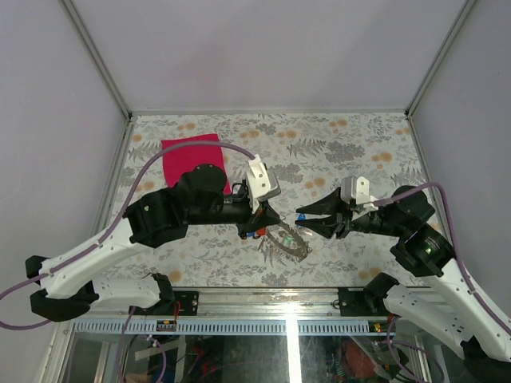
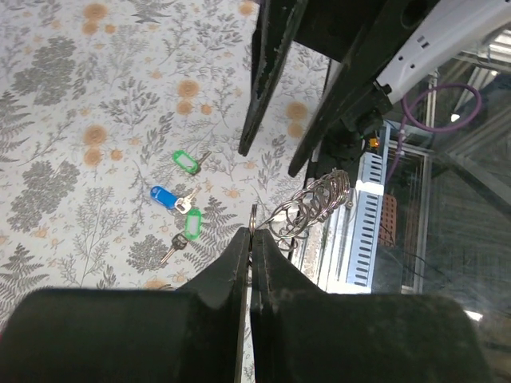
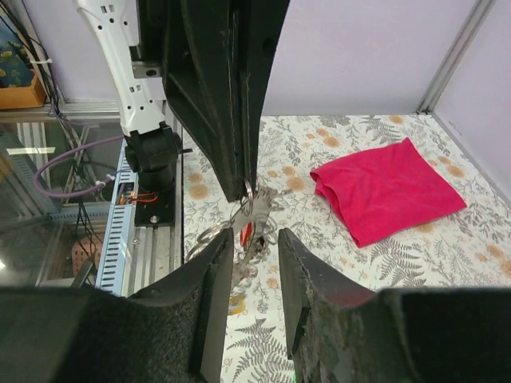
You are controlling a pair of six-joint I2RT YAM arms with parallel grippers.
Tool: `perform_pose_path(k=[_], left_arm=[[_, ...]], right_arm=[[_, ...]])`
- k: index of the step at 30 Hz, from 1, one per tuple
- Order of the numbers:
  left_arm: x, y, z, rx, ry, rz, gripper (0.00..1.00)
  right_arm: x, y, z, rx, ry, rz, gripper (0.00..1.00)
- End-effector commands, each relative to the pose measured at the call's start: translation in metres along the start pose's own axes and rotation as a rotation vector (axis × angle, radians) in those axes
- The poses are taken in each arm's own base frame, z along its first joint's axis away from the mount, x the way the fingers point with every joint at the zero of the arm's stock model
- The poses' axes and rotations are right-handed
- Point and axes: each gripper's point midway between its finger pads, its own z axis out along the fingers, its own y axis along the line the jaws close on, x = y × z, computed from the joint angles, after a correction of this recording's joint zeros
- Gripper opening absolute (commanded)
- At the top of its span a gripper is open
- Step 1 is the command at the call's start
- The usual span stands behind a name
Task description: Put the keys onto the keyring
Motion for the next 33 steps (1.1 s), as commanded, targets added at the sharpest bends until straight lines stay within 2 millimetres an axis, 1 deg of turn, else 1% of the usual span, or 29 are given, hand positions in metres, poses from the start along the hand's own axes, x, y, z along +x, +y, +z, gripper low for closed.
perform_pose_path(k=[1,4,7,13,17,25,27,30,31,33], left_arm=[[-0.023,-0.016,-0.002,0.094,-0.066,0.062,0.0],[-0.022,-0.017,0.0,0.106,-0.054,0.069,0.0],[-0.02,-0.018,0.003,0.116,-0.039,0.069,0.0],[-0.018,-0.02,0.006,0.14,-0.016,0.072,0.0],[-0.016,-0.023,0.006,0.158,-0.001,0.076,0.0],[-0.016,-0.024,0.005,0.164,0.005,0.083,0.0],[-0.015,-0.024,0.005,0.166,0.008,0.084,0.0],[-0.015,-0.024,0.004,0.162,0.011,0.085,0.0],[-0.014,-0.023,0.004,0.16,0.011,0.085,0.0],[-0.016,-0.023,0.003,0.156,0.006,0.088,0.0]], right_arm=[[-0.032,0.014,0.001,-0.096,-0.067,-0.064,0.34],[-0.032,0.021,0.004,-0.151,-0.06,-0.049,0.32],[-0.029,0.024,0.006,-0.179,-0.049,-0.032,0.34],[-0.018,0.022,0.01,-0.19,-0.009,-0.007,0.33],[-0.015,0.022,0.012,-0.204,0.005,0.009,0.32],[-0.008,0.021,0.017,-0.226,0.039,0.038,0.23],[-0.005,0.02,0.018,-0.229,0.05,0.046,0.16],[-0.003,0.02,0.018,-0.23,0.064,0.051,0.03],[-0.002,0.019,0.018,-0.225,0.071,0.054,0.0],[0.001,0.017,0.018,-0.211,0.086,0.059,0.0]])
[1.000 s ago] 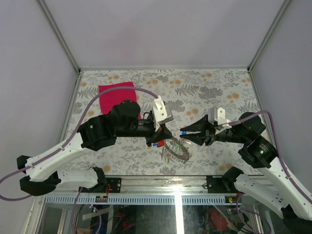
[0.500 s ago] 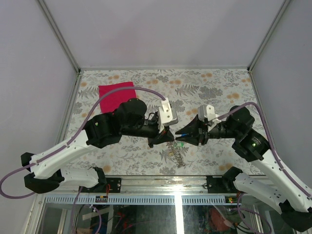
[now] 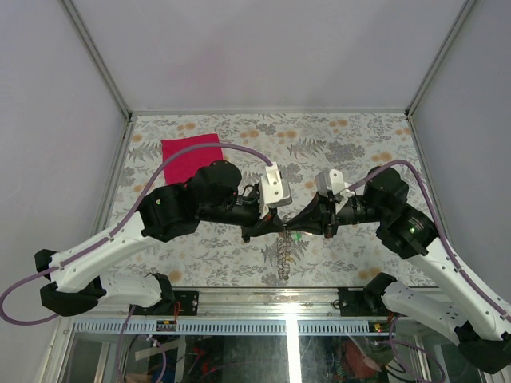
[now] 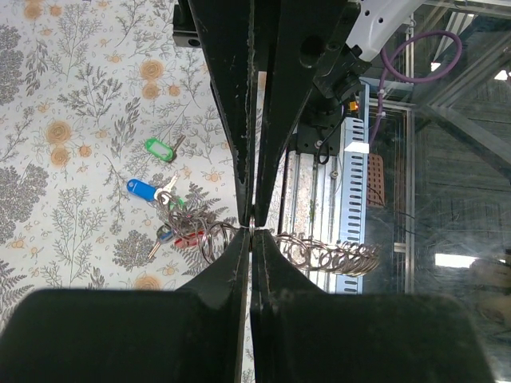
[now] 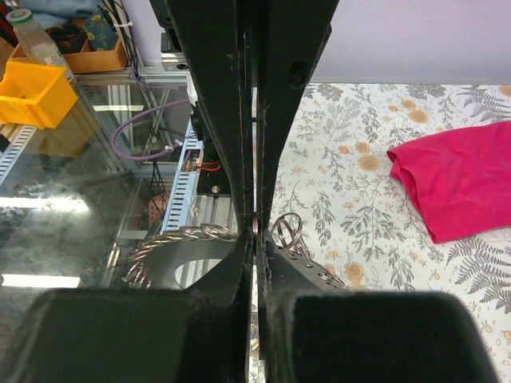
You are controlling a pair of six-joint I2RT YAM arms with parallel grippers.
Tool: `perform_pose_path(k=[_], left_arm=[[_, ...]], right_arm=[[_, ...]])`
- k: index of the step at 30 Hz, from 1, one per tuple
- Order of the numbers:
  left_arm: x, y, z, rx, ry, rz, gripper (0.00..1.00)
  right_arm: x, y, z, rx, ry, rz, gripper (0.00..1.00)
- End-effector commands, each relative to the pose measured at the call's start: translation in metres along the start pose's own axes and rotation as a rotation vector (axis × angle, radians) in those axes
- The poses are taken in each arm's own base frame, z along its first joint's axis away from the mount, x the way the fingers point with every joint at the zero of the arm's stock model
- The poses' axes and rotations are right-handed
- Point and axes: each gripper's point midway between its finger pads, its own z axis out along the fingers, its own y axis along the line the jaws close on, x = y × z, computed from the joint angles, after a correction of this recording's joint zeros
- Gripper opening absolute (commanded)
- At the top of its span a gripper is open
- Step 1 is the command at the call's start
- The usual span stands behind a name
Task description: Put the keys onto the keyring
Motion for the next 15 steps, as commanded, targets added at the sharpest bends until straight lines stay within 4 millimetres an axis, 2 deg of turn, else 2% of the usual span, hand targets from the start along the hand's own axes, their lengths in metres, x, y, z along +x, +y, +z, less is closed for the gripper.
perform_pose_path(k=[1,5,8,10,15], left_arm=[[-0.0293,-0.0056,-0.0126,0.008,-0.094,0.052,0.0],[-0.0322,-0.0051,-0.0179,-0.006,-0.108,0.059,0.0],[-0.0319,-0.0057,-0.0179,-0.003,-0.108,0.06,0.0],[-0.0308,-0.0059,-0.0164,0.002,-0.104,0.058,0.0],[-0.0312,-0.0073,-0.0146,0.013,-0.103,0.058,0.0]], right_arm=[[-0.0131,-0.004,-0.0022,0.028,-0.004,-0.043,0.0],[-0.0099,-0.0036,-0.0038,0.036,0.002,-0.045,0.0],[-0.0111,-0.0011,-0.0039,0.024,-0.004,-0.051,0.14],[-0.0122,-0.0007,-0.0036,0.02,-0.008,-0.055,0.17],[-0.0137,-0.0013,-0.002,0.012,-0.011,-0.057,0.17]])
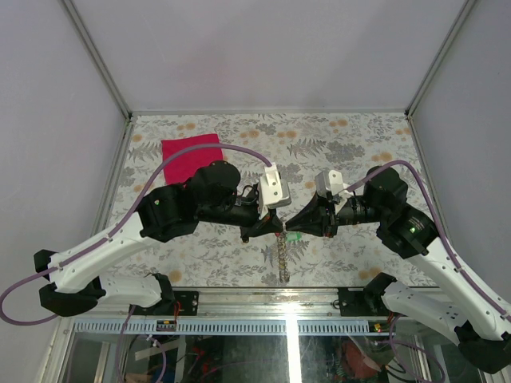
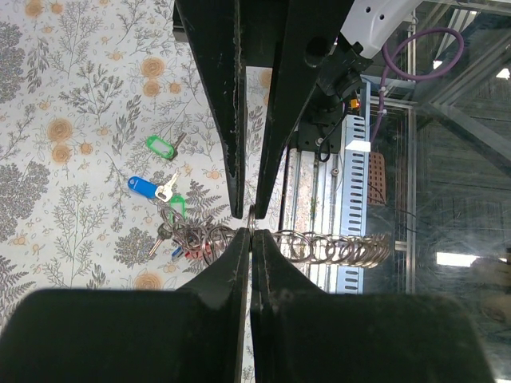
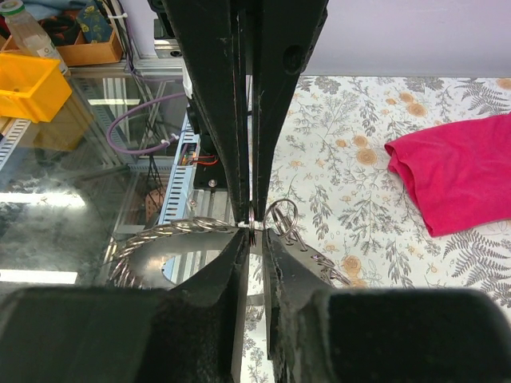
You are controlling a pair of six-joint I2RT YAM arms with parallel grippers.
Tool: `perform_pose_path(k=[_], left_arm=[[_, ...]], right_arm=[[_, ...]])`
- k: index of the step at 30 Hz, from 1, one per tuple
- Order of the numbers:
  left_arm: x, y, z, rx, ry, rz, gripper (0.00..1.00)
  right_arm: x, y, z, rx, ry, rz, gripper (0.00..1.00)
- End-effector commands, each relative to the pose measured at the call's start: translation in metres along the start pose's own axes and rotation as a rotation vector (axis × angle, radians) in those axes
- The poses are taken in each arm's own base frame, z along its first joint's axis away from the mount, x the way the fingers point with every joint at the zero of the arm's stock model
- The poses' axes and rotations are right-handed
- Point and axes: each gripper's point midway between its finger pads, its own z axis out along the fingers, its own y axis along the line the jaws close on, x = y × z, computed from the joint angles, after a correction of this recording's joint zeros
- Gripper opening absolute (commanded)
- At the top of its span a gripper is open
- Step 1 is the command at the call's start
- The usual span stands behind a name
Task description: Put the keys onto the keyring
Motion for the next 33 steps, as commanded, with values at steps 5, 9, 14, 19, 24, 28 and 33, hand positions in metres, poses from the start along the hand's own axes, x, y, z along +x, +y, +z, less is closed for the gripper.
perform_pose_path(k=[5,9,14,19,24,28,33], left_arm=[[-0.0321,-0.0075,-0.0118,0.021,-0.105,0.053,0.0],[-0.0325,-0.0079,-0.0108,0.025,-0.104,0.052,0.0],[-0.0332,-0.0078,-0.0096,0.028,-0.104,0.053,0.0],[-0.0337,-0.008,-0.0093,0.031,-0.104,0.053,0.0],[-0.0349,-0.0084,-0.0087,0.033,-0.106,0.057,0.0],[-0.0343,-0.0075,-0.0075,0.032,-0.103,0.056,0.0],[-0.035,-0.0076,-0.0077,0.032,-0.106,0.057,0.0]], right_arm=[[-0.0186,-0.0002,-0.0006,0.002,-0.038,-0.053,0.17],[-0.0183,-0.0006,0.0006,-0.003,-0.042,-0.049,0.17],[-0.0159,-0.0019,0.0028,-0.009,-0.041,-0.04,0.17],[-0.0173,-0.0019,0.004,-0.013,-0.051,-0.038,0.17],[-0.017,-0.0022,0.0057,-0.022,-0.055,-0.032,0.18],[-0.016,-0.0025,0.0068,-0.028,-0.053,-0.026,0.18],[-0.0147,-0.0019,0.0079,-0.038,-0.053,-0.021,0.16]])
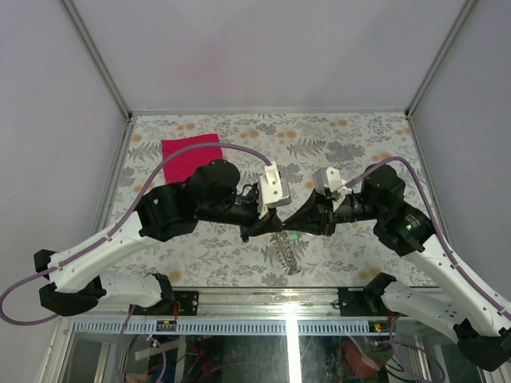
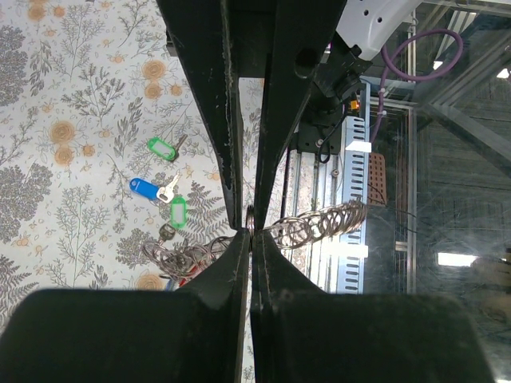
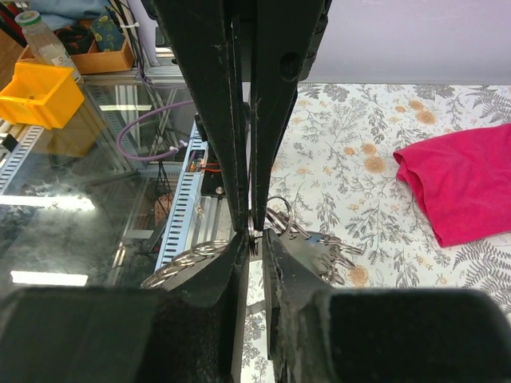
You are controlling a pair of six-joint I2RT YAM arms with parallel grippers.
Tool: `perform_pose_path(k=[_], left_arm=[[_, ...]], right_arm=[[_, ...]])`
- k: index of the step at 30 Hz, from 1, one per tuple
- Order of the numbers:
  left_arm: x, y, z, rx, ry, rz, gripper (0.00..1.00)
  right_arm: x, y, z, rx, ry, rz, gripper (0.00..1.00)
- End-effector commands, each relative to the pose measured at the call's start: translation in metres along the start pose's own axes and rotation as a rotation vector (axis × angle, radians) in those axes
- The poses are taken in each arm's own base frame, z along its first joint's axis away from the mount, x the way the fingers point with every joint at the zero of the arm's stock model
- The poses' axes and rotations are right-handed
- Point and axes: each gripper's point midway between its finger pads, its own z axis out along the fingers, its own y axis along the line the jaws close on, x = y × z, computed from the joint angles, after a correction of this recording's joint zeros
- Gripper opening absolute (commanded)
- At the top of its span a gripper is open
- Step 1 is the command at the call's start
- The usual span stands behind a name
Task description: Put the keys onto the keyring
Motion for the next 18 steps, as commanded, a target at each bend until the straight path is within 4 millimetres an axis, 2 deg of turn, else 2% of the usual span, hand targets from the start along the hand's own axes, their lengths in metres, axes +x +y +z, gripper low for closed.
perform_pose_path(k=[1,4,8,13,18], left_arm=[[-0.031,-0.007,-0.006,0.03,-0.102,0.054,0.0],[-0.032,-0.006,-0.006,0.024,-0.105,0.056,0.0],[-0.036,-0.002,-0.01,-0.004,-0.123,0.06,0.01],[-0.042,0.001,-0.025,-0.062,-0.18,0.05,0.16],[-0.044,0.0,-0.039,-0.096,-0.238,0.019,0.22]], right_arm=[[-0.011,-0.001,0.003,-0.016,-0.036,-0.035,0.13],[-0.012,-0.001,0.004,-0.018,-0.043,-0.036,0.0],[-0.01,-0.001,0.004,-0.011,-0.047,-0.025,0.0],[-0.012,-0.001,0.002,0.012,-0.052,-0.007,0.0],[-0.025,0.0,0.0,0.026,-0.103,-0.002,0.0]])
